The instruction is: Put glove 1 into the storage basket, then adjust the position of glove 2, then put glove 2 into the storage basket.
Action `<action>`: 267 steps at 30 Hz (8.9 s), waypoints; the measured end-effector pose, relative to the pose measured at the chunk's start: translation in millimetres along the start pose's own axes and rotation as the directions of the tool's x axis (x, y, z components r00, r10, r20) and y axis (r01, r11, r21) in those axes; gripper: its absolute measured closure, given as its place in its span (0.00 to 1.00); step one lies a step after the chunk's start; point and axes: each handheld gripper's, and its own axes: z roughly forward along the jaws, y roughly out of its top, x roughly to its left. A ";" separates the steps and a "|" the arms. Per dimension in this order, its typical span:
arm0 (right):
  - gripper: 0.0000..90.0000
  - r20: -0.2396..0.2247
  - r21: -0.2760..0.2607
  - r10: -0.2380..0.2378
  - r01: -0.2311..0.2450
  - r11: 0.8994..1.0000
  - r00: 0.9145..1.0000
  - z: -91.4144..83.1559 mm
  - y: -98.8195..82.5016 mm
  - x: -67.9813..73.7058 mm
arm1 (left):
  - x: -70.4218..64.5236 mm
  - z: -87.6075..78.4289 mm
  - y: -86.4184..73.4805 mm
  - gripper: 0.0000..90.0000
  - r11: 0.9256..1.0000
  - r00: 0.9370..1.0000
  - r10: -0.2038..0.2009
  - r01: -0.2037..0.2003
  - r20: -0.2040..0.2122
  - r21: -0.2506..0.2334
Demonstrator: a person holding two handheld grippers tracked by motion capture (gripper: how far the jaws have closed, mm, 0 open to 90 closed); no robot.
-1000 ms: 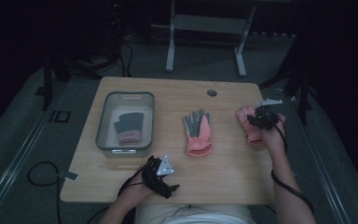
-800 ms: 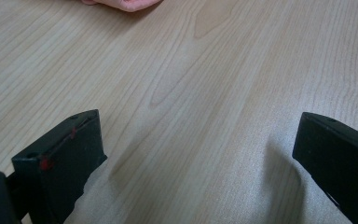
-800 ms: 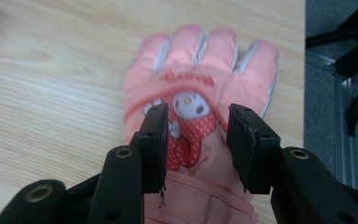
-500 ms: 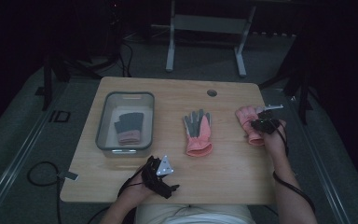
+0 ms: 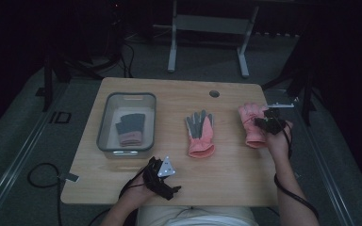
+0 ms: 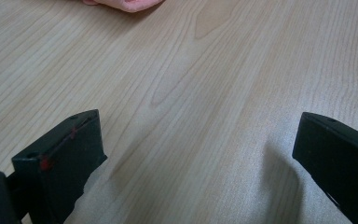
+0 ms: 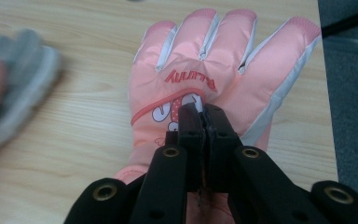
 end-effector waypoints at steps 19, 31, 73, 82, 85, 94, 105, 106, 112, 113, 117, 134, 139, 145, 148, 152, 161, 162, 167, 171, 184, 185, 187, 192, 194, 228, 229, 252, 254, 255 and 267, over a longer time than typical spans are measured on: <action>0.97 -0.070 -0.066 -0.001 -0.004 0.998 0.998 -36.1 -20.7 67.4 | 0.7 -0.3 -0.5 0.02 1.000 1.000 0.010 -0.010 -0.004 0.004; 0.96 -0.063 0.001 0.014 -0.014 1.000 0.998 3.4 -33.8 63.0 | 0.7 0.4 -0.4 0.02 1.000 1.000 0.011 -0.011 0.001 0.004; 0.88 -0.087 0.062 -0.184 0.189 0.980 0.979 27.5 -42.4 62.0 | -0.1 1.2 -0.7 0.02 1.000 1.000 0.020 -0.020 0.002 0.011; 0.96 -0.090 0.041 -0.131 0.135 0.990 0.987 17.0 -39.3 60.5 | 0.1 1.2 -0.9 0.02 1.000 1.000 0.018 -0.018 0.002 0.008; 0.96 -0.086 0.022 -0.136 0.138 0.990 0.987 6.7 -34.3 62.9 | 0.4 1.3 -0.9 0.02 1.000 1.000 0.019 -0.019 0.002 0.010; 0.96 -0.084 -0.073 -0.117 0.110 0.991 0.990 -29.3 -4.0 72.5 | 0.4 1.3 -0.7 0.02 1.000 1.000 0.020 -0.020 0.001 0.010; 0.96 -0.091 -0.150 -0.129 0.115 0.982 0.987 -59.9 44.2 111.6 | 0.5 1.4 -0.9 0.02 1.000 1.000 0.019 -0.019 0.002 0.006; 0.96 -0.096 -0.154 -0.136 0.120 0.981 0.986 -61.1 47.1 116.7 | 0.3 1.4 -0.9 0.02 1.000 1.000 0.019 -0.019 0.002 0.005; 0.96 -0.125 -0.177 -0.147 0.124 0.976 0.981 -60.7 58.6 146.6 | 0.3 1.0 -1.0 0.02 1.000 1.000 0.019 -0.019 0.004 0.002; 0.96 -0.129 -0.173 -0.145 0.122 0.977 0.981 -59.2 59.3 150.9 | 0.2 1.1 -1.0 0.02 1.000 1.000 0.020 -0.020 0.005 0.002; 0.96 -0.145 -0.150 -0.135 0.113 0.982 0.980 -50.2 59.3 167.5 | 0.3 1.0 -1.0 0.02 1.000 1.000 0.021 -0.021 0.005 0.001; 0.96 -0.122 -0.002 -0.140 0.141 0.990 0.983 15.1 20.2 199.6 | 0.6 0.4 -1.4 0.02 1.000 1.000 0.025 -0.025 0.016 0.001; 0.96 -0.118 0.011 -0.139 0.141 0.990 0.983 20.0 12.4 196.6 | 0.4 0.8 -1.3 0.02 1.000 1.000 0.026 -0.026 0.017 0.003; 0.94 -0.132 0.020 -0.150 0.154 0.988 0.980 24.3 3.6 192.4 | 0.0 1.0 -1.1 0.02 1.000 1.000 0.025 -0.025 0.016 0.005; 0.90 -0.150 0.018 -0.158 0.163 0.986 0.976 26.3 4.4 192.0 | -0.1 1.1 -0.8 0.02 1.000 1.000 0.026 -0.026 0.017 0.004; 0.85 -0.165 0.011 -0.164 0.168 0.986 0.973 23.6 8.9 192.0 | -0.2 1.2 -0.9 0.02 1.000 1.000 0.026 -0.026 0.016 0.005; 0.76 -0.218 -0.053 -0.175 0.167 0.984 0.960 -5.6 18.4 180.5 | 0.8 0.9 -0.8 0.02 1.000 1.000 0.015 -0.015 0.023 0.000; 0.75 -0.224 -0.060 -0.173 0.164 0.985 0.959 -8.5 19.5 178.3 | 0.9 0.8 -0.6 0.02 1.000 1.000 0.013 -0.013 0.023 0.000; 0.74 -0.232 -0.076 -0.184 0.171 0.982 0.955 -19.0 21.9 167.5 | 0.0 -0.1 1.2 0.02 1.000 1.000 0.011 -0.010 0.025 -0.002; 0.74 -0.237 -0.076 -0.188 0.175 0.982 0.953 -24.3 19.2 157.9 | -0.7 -0.9 2.5 0.02 1.000 1.000 0.002 -0.001 0.028 -0.007; 0.73 -0.243 -0.098 -0.209 0.191 0.977 0.947 -38.2 14.2 128.8 | -7.8 -23.2 32.6 0.03 0.989 0.995 -0.041 0.055 0.095 -0.141; 0.73 -0.241 -0.097 -0.216 0.198 0.975 0.946 -39.6 14.6 126.1 | -9.4 -24.7 36.1 0.03 0.989 0.994 -0.039 0.053 0.103 -0.139; 0.74 -0.238 -0.101 -0.227 0.208 0.973 0.944 -42.5 16.1 121.9 | -12.0 -27.7 44.1 0.03 0.988 0.994 -0.035 0.050 0.104 -0.143; 0.74 -0.245 -0.128 -0.246 0.220 0.967 0.938 -46.6 20.0 118.6 | -2.2 -31.1 72.0 0.02 0.990 0.994 -0.099 0.104 0.052 -0.098; 0.74 -0.251 -0.141 -0.257 0.227 0.964 0.933 -47.1 20.7 118.9 | 6.1 -31.2 83.9 0.03 0.986 0.991 -0.129 0.131 0.024 -0.098; 0.49 -0.414 0.147 -0.080 0.153 0.977 0.907 55.2 -1.2 120.2 | 128.2 85.9 99.9 0.29 0.768 0.767 -0.640 0.635 0.050 0.084; 0.53 -0.433 0.157 -0.054 0.134 0.978 0.900 57.3 -2.9 119.0 | 128.5 87.5 98.3 0.34 0.762 0.759 -0.647 0.642 0.069 0.085; 0.75 -0.470 0.052 -0.021 0.052 0.997 0.882 30.7 -0.7 119.9 | 117.4 59.5 132.8 0.86 0.821 0.813 -0.571 0.570 0.116 0.045; 0.75 -0.473 0.026 -0.032 0.050 0.998 0.881 21.0 6.9 122.8 | 118.6 49.3 138.8 0.86 0.825 0.819 -0.564 0.563 0.109 0.034; 0.75 -0.472 0.022 -0.036 0.052 0.998 0.881 19.0 8.6 123.6 | 119.5 42.9 142.3 0.86 0.830 0.824 -0.557 0.556 0.103 0.034; 0.75 -0.510 -0.062 -0.086 0.063 0.996 0.856 -10.1 46.7 150.9 | 131.0 -18.4 159.6 0.86 0.846 0.846 -0.532 0.533 0.029 -0.007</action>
